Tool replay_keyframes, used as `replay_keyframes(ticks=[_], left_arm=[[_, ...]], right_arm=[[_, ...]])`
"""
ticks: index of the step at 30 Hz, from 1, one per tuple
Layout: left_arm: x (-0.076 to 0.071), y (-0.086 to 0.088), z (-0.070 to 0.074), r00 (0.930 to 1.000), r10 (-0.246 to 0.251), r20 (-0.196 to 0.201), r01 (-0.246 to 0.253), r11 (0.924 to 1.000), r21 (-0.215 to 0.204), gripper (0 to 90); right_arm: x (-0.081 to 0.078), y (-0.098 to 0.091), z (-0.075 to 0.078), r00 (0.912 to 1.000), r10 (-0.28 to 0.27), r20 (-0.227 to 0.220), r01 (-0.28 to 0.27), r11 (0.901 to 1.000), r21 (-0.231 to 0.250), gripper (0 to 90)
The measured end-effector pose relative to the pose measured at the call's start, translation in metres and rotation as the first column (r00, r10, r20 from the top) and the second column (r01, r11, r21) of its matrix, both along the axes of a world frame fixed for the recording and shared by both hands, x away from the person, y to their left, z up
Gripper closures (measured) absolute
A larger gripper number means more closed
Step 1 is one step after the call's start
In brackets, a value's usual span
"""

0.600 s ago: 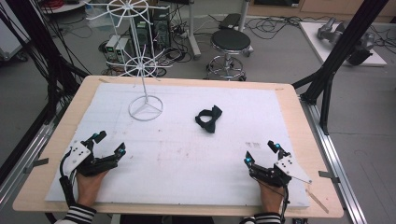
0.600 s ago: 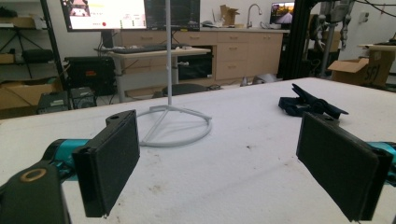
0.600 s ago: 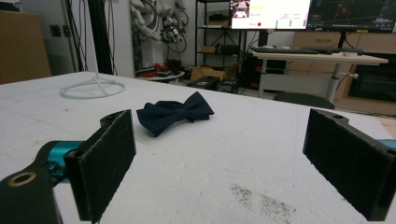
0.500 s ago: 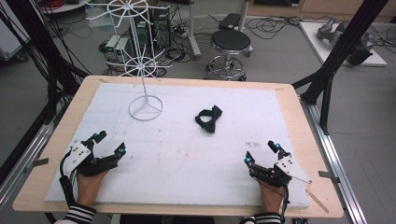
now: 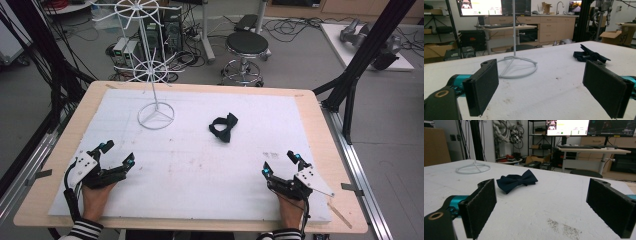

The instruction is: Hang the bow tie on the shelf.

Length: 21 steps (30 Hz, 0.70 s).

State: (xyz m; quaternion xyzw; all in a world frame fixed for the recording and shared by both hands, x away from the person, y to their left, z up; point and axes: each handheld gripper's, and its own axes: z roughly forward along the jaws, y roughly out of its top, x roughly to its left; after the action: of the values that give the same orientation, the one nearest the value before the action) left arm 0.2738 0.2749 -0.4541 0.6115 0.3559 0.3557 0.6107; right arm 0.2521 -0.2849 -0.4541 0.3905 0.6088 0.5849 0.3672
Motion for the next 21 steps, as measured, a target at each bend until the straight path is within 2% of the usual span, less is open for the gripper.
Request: replay_keyframes(ticks=[8, 16, 18, 21], left_arm=[[0.0, 0.0, 0.0, 1.0, 0.0, 0.001, 0.0, 1.0, 0.001, 13.7], [0.0, 0.0, 0.0, 1.0, 0.003, 0.002, -0.003, 1.0, 0.001, 13.7], [0.0, 0.0, 0.0, 1.0, 0.002, 0.0, -0.002, 1.0, 0.003, 13.7], [0.0, 0.0, 0.0, 1.0, 0.002, -0.002, -0.002, 1.0, 0.004, 13.7]], right_arm=[[0.001, 0.001, 0.001, 0.9999, -0.006, -0.01, 0.006, 0.9999, -0.01, 8.4], [0.005, 0.005, 0.004, 0.9987, 0.001, -0.05, -0.004, 0.9985, -0.055, 8.4], [0.005, 0.008, 0.007, 0.9979, 0.015, -0.063, -0.018, 0.9981, -0.059, 8.4], [0.01, 0.015, 0.018, 0.9964, 0.027, -0.081, -0.034, 0.9952, -0.092, 8.4]])
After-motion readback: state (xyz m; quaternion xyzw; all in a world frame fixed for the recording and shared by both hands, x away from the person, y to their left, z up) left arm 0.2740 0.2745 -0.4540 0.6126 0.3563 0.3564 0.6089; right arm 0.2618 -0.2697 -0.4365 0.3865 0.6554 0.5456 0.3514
